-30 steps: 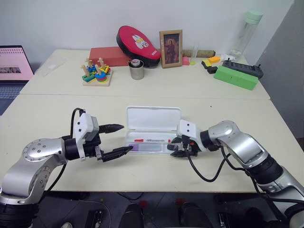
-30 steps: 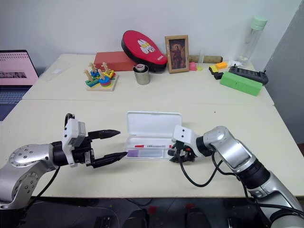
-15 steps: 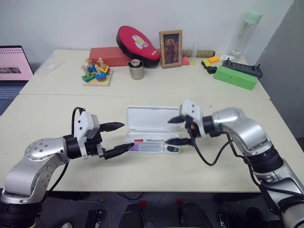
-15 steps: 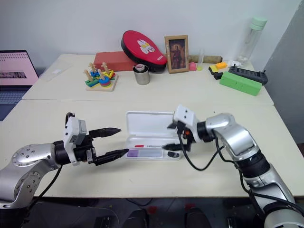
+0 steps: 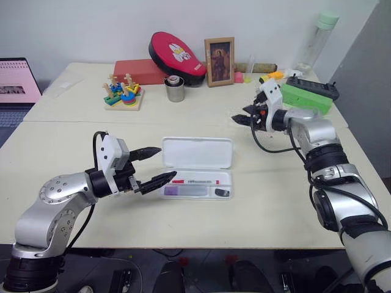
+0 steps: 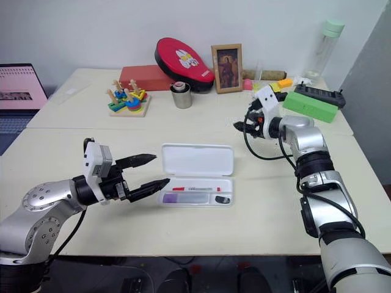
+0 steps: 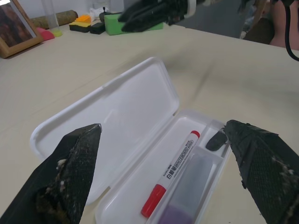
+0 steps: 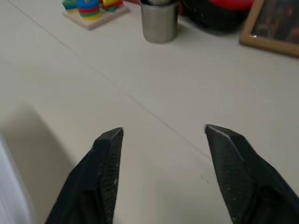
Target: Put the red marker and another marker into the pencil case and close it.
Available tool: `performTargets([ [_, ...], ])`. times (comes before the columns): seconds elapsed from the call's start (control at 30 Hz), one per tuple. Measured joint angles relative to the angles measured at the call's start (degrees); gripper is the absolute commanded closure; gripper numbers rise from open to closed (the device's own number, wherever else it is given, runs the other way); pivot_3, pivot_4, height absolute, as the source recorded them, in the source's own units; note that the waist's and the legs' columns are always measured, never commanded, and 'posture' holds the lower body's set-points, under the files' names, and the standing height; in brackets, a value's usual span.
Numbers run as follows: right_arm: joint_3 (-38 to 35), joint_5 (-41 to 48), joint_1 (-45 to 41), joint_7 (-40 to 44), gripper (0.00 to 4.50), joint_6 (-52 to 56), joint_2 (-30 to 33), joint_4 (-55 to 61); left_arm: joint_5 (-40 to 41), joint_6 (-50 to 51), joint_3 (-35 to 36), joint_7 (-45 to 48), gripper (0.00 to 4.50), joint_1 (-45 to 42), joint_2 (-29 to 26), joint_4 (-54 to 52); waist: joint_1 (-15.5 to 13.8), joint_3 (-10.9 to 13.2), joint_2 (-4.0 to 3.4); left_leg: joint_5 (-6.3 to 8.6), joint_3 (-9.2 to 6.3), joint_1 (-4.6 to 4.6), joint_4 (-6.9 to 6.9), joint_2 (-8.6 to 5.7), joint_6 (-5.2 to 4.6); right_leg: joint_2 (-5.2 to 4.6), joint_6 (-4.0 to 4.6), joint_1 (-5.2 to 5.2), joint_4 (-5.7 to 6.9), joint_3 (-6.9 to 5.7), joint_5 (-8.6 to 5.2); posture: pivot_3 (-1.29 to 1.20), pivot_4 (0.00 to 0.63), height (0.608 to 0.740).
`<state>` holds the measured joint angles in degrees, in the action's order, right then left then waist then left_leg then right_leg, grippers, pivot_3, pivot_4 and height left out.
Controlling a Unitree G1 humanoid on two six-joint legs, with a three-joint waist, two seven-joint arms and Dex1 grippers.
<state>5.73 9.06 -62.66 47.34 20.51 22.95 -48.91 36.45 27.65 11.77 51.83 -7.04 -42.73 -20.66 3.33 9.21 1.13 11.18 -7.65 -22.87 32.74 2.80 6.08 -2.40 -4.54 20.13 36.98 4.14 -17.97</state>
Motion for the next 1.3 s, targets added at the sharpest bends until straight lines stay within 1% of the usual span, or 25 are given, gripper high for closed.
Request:
performTargets([
  [0.1, 0.1, -1.6, -0.3, 0.7, 3.16, -2.8, -0.9, -3.4, 1.0, 0.7, 0.4, -0.8, 0.0, 0.1, 0.2, -1.0, 0.1, 0.0, 0.0, 0.0, 0.0, 0.01, 0.0, 0.0, 0.0, 0.0, 0.01, -0.01, 0.01, 0.0, -0.01, 0.0, 0.15, 0.74],
  [0.2, 1.0, -3.4, -0.3, 2.7, 3.82, -4.9, -1.7, -5.3, 2.5, 1.8, 2.1, -1.8, 0.0, 0.3, 0.3, -1.9, 0.2, 0.0, -0.01, 0.0, -0.01, 0.08, 0.03, 0.0, 0.0, 0.0, 0.0, -0.06, 0.06, 0.0, -0.01, 0.0, 0.15, 0.74],
  [0.27, 1.3, -3.8, -0.3, 3.9, 4.35, -5.1, -2.1, -5.6, 3.1, 2.4, 2.3, -2.4, 0.0, 0.4, 0.3, -2.0, 0.2, 0.0, -0.02, 0.0, -0.01, 0.08, 0.06, 0.0, 0.0, 0.0, -0.01, -0.06, 0.09, 0.0, 0.0, 0.0, 0.15, 0.74],
  [0.3, 1.4, -3.9, -0.3, 4.6, 4.45, -5.2, -2.4, -5.5, 3.6, 3.0, 2.4, -2.7, 0.0, 0.4, 0.3, -2.0, 0.2, 0.0, -0.01, 0.0, -0.02, 0.08, 0.07, 0.0, 0.0, 0.0, -0.02, -0.07, 0.1, 0.0, 0.0, 0.0, 0.15, 0.74],
  [0.47, 3.8, -5.2, 0.9, 9.5, 4.45, -4.9, -3.1, -3.0, 6.4, 6.0, 3.3, -4.4, 0.0, 0.2, 0.3, -2.3, 0.1, 0.0, -0.02, -0.01, -0.03, 0.08, 0.08, 0.0, 0.0, 0.0, -0.03, -0.08, 0.08, 0.0, 0.01, 0.0, 0.15, 0.74],
  [0.7, 6.1, -5.4, 4.9, 16.9, 4.45, -2.8, -2.5, 7.1, 6.6, 6.8, 3.7, -4.9, 0.0, 0.2, 0.3, -2.5, 0.0, 0.0, -0.02, -0.01, -0.02, 0.08, 0.07, 0.0, 0.01, 0.0, -0.03, -0.08, 0.07, -0.01, 0.01, 0.0, 0.15, 0.74],
  [0.97, 6.8, -5.0, 7.0, 20.3, 4.45, -1.1, -1.3, 15.8, 6.6, 6.9, 3.7, -4.2, 0.0, 0.6, 0.1, -2.6, 0.0, 0.0, 0.0, -0.01, -0.03, 0.08, 0.09, 0.0, 0.01, 0.0, -0.03, -0.09, 0.08, -0.01, 0.01, 0.0, 0.15, 0.74],
  [1.3, 8.0, -4.8, 10.6, 23.7, 4.45, -1.2, -0.1, 23.4, 7.0, 7.7, 4.6, -3.5, 0.0, 2.0, -1.0, -3.8, 0.0, 0.0, 0.01, -0.01, -0.03, 0.08, 0.09, 0.0, 0.01, 0.0, -0.03, -0.1, 0.07, -0.01, 0.01, 0.0, 0.15, 0.74],
])
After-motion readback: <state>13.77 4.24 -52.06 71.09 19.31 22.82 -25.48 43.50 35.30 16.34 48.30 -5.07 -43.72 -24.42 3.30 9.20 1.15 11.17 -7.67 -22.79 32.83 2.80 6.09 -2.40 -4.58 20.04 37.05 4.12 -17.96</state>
